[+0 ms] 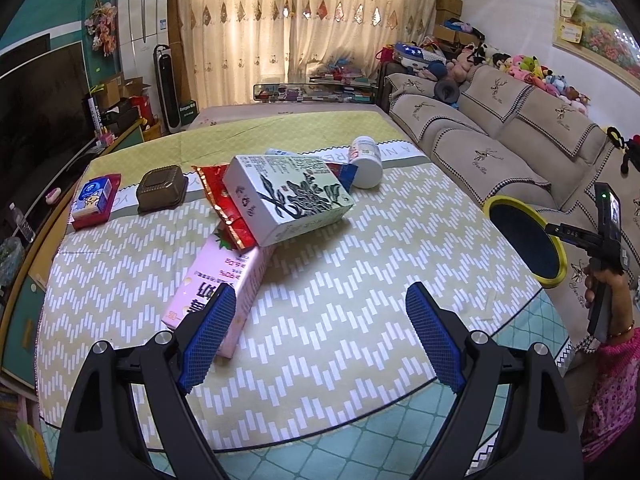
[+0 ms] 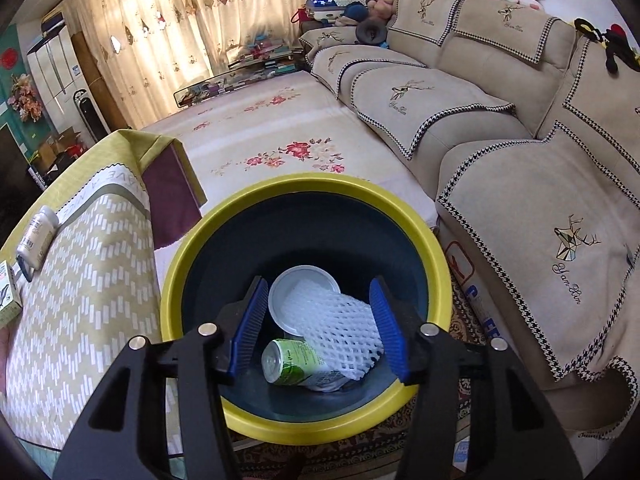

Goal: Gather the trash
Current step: 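Carry the foam netting over the yellow bin and open the right gripper, then grasp the white-and-green tea carton lying on the table with the left gripper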

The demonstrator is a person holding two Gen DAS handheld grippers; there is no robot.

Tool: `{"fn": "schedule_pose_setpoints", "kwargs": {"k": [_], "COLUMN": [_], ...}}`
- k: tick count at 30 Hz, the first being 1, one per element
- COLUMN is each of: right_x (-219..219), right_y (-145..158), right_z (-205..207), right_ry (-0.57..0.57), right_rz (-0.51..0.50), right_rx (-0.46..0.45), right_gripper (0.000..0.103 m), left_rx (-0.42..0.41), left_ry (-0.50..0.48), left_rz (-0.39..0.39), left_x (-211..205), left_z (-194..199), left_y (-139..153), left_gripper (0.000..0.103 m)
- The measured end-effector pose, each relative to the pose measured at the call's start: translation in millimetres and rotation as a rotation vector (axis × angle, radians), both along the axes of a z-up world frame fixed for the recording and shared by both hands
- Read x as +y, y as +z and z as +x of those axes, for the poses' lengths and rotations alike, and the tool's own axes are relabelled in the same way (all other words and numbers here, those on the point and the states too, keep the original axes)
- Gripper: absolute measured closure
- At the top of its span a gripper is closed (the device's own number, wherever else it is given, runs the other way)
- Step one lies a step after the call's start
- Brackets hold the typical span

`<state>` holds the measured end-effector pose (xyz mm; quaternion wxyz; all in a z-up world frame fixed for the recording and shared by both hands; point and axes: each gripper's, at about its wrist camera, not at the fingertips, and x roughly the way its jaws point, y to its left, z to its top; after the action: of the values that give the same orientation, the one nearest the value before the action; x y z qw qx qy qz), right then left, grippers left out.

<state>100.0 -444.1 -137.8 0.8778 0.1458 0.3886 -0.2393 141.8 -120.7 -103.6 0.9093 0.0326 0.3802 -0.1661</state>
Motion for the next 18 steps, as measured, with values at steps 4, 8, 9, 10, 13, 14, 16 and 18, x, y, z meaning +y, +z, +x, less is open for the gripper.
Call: {"fn": "schedule_pose_setpoints", "kwargs": {"k": [4, 8, 9, 10, 13, 14, 16, 18], "right_x": [6.5, 11.5, 12.5, 13.7, 15.4, 15.3, 14.9, 14.5], "right_y": [0.3, 0.1, 0.4, 0.4, 0.1, -0.1, -1.1, -2.2], "right_z": [3.4, 7.1, 7.2, 7.8, 9.5, 9.7, 10.2, 11.2], "right_ry": [0.017, 0.030, 0.033, 0.036, 0.040, 0.041, 0.042, 0.042], "right_rz": [-0.004, -0.005, -0.005, -0.006, -0.005, -0.005, -0.003, -0.001], "right_rx": [0.004, 0.007, 0.007, 0.008, 0.011, 0.012, 0.013, 0.015], "right_gripper": [0.051, 0.051, 0.051, 0.051, 0.051, 0.051, 0.051, 0.051], "left_rx": [0.006, 0.021, 0.026, 0.033, 0.046, 0.054, 0.078, 0.091], "left_ry": [0.013, 0.024, 0.027, 0.027, 0.020, 0.014, 0.006, 0.001], "left_rz": [0.003, -0.008, -0.015, -0.026, -0.062, -0.080, -0.118, -0.142], "left_x": [4.6, 8.3, 9.3, 10.6, 14.3, 15.5, 18.9, 20.3], "left_z": [13.1, 36.2, 41.2, 47.6, 62.6, 67.1, 78.1, 85.0], "left_y": [-0.3, -0.1, 0.3, 0.8, 3.3, 3.5, 2.8, 1.7], "left_gripper": [0.017, 0.017, 0.017, 0.017, 0.017, 0.018, 0.020, 0.022]}}
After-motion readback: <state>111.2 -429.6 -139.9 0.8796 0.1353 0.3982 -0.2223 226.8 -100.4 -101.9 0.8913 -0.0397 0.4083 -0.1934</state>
